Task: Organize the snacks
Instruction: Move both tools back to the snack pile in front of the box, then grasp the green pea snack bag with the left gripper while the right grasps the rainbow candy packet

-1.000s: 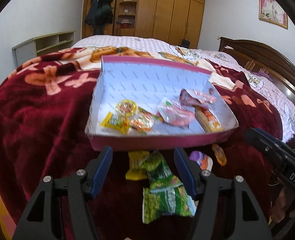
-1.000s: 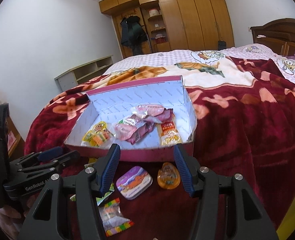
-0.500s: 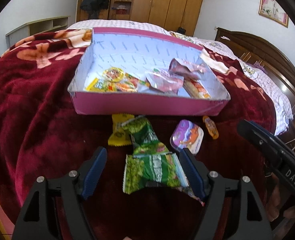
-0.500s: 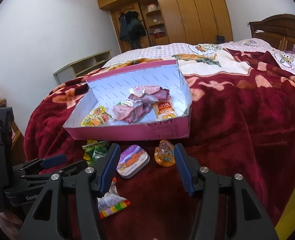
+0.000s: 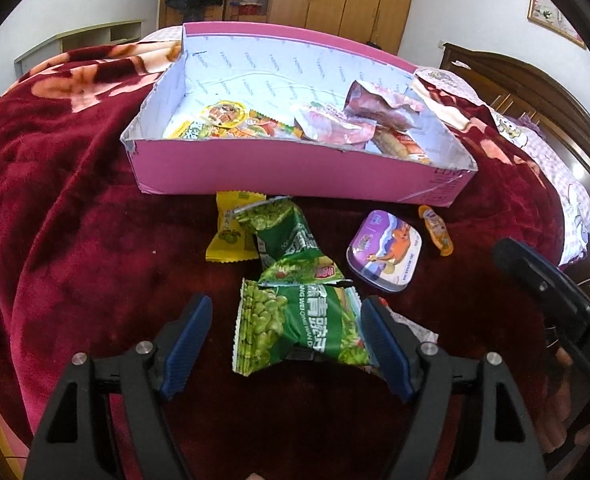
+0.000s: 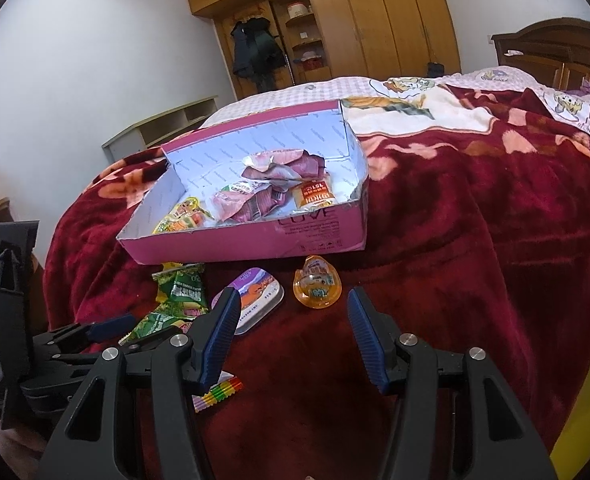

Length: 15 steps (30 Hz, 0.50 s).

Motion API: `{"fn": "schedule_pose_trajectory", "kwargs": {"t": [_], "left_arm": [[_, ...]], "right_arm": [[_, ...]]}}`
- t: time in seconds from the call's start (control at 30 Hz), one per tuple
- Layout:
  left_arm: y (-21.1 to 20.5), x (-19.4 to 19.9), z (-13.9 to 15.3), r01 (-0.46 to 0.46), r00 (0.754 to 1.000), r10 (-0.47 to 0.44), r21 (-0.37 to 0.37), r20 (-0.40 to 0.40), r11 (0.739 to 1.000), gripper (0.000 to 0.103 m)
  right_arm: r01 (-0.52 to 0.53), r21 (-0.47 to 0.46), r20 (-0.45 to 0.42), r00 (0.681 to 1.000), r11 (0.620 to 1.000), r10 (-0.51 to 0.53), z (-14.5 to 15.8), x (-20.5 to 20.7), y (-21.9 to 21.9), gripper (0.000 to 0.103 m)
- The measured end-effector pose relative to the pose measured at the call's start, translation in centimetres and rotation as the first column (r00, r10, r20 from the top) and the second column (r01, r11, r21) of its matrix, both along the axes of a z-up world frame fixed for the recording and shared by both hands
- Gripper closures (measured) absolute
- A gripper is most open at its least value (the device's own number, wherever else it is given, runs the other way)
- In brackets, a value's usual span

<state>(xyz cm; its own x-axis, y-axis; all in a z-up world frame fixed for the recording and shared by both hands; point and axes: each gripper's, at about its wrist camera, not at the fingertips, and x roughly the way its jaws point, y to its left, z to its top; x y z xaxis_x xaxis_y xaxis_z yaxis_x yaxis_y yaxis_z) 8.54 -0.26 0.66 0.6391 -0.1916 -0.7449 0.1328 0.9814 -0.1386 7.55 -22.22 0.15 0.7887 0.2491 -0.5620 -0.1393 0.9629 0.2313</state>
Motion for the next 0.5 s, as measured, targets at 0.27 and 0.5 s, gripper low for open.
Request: {"fn": "schedule_pose_trajectory", "kwargs": {"t": [0.27, 0.5], "left_arm": [[-0.07, 0.03, -0.71, -0.027, 1.0, 0.027, -0.002, 0.007, 1.0, 0.023], [-0.62, -0.54, -0.79, -0.014, 0.999, 0.013, 0.038, 0.033, 0.999, 0.025]], "right_arm": [[0.0, 0.006, -0.013, 1.0, 1.0, 0.0, -0.58, -0.03, -0.11, 0.046], [-0.019, -0.003, -0.013, 1.0, 1.0, 0.019, -0.89, -0.11, 0.36, 0.046]]}}
